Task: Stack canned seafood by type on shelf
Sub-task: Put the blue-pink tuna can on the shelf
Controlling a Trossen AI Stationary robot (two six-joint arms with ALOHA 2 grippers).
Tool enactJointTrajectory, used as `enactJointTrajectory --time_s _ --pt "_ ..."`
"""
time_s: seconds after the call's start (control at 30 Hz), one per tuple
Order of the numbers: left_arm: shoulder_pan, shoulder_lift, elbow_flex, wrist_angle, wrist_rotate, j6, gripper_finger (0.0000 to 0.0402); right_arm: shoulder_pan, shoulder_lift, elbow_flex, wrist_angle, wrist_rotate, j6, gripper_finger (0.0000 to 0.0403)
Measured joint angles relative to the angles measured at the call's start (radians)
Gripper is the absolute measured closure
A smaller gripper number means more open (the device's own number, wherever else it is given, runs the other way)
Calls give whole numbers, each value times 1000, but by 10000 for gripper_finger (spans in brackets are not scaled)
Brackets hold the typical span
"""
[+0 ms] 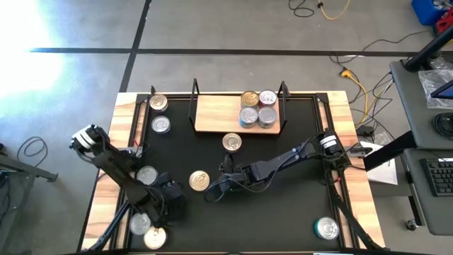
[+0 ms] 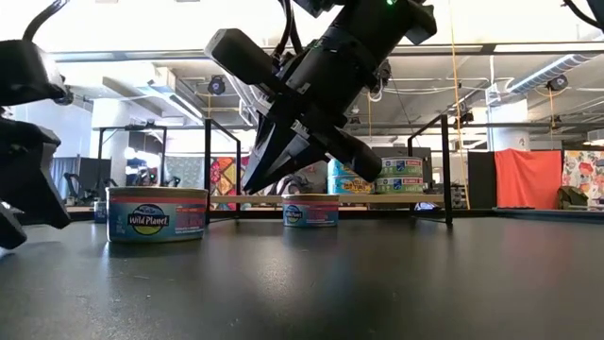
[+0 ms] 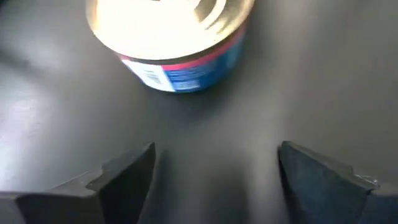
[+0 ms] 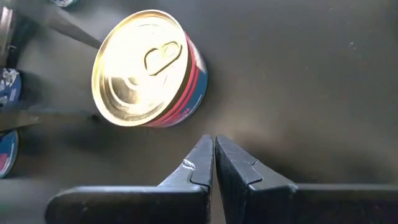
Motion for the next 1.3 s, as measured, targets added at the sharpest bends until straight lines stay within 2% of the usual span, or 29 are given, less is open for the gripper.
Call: enactJointTrajectory --time_s 0.2,0.57,0.67,0.8,0.87,1.0,1.3 --pt "-9 3 0 86 45 7 84 2 0 0 0 0 -1 394" --pt "-20 -94 -70 20 44 -95 83 0 1 0 -1 6 -39 394" --pt "-22 -119 -90 7 49 -141 67 -1 1 0 -1 11 -39 394" --pt "-22 -128 -111 6 49 -187 18 -2 1 0 0 32 -42 394" --pt "-22 -128 -121 12 43 -187 7 -4 1 0 2 32 -47 394" --pt "-23 -153 -176 70 -10 -156 18 -11 2 0 7 32 -51 394" --pt "9 -190 -295 315 -67 -22 3 -54 24 0 62 31 -105 394"
